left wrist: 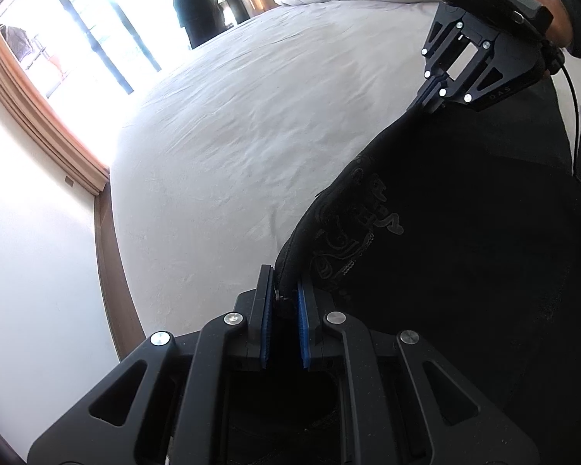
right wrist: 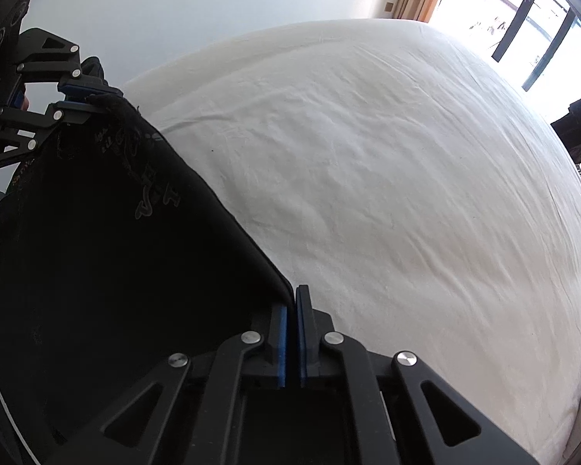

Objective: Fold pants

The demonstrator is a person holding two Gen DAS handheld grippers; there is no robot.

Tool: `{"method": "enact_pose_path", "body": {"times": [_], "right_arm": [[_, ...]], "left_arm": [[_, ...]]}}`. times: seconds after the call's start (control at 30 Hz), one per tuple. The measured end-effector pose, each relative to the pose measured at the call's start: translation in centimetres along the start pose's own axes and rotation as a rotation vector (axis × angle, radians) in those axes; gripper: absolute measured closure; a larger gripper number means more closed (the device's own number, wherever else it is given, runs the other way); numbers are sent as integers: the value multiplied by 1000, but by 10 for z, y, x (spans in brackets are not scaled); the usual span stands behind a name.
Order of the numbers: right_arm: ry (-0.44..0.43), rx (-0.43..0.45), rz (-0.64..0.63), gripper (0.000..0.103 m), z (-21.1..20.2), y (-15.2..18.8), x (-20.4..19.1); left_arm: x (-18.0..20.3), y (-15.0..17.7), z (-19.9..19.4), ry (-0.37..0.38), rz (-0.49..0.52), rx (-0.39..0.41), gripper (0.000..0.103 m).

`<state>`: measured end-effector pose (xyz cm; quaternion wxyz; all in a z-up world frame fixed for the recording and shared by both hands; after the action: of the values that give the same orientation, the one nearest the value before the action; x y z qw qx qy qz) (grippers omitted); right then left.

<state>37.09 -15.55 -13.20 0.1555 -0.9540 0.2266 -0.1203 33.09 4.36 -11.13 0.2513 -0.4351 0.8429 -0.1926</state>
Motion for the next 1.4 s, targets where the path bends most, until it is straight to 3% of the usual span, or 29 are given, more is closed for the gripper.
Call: {"method": "enact_pose_path", "body": {"times": [0.37, 0.57, 0.77, 1.07, 1.4], "right_arm": [[87, 66, 30, 101, -92, 32, -53], [127, 92, 6, 101, -138, 55, -98], [137, 107, 5, 101, -167, 83, -147], [110, 127, 97, 101, -158, 121, -204], [106, 94, 128, 101, -144, 161, -259]], "left_arm": [[15, 8, -58, -13, -55, 52, 93], [35, 25, -107, -25, -39, 101, 93], [62, 57, -140, 12, -41, 110, 93], [118, 112, -168, 86, -19, 73, 93], [170, 168, -168, 145, 103, 23, 93]]}}
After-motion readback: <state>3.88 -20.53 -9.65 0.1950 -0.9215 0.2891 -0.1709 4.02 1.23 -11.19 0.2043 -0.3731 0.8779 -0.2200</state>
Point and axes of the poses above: each gripper's, at about its wrist camera, not at the fingertips, and z roughly the way its jaws point, x to its right, y to its underside, the point moved 1 cm from there along z, roughly the way its jaws point, and after that the axes turned 6 degrees about -z, right-handed, at the moved point
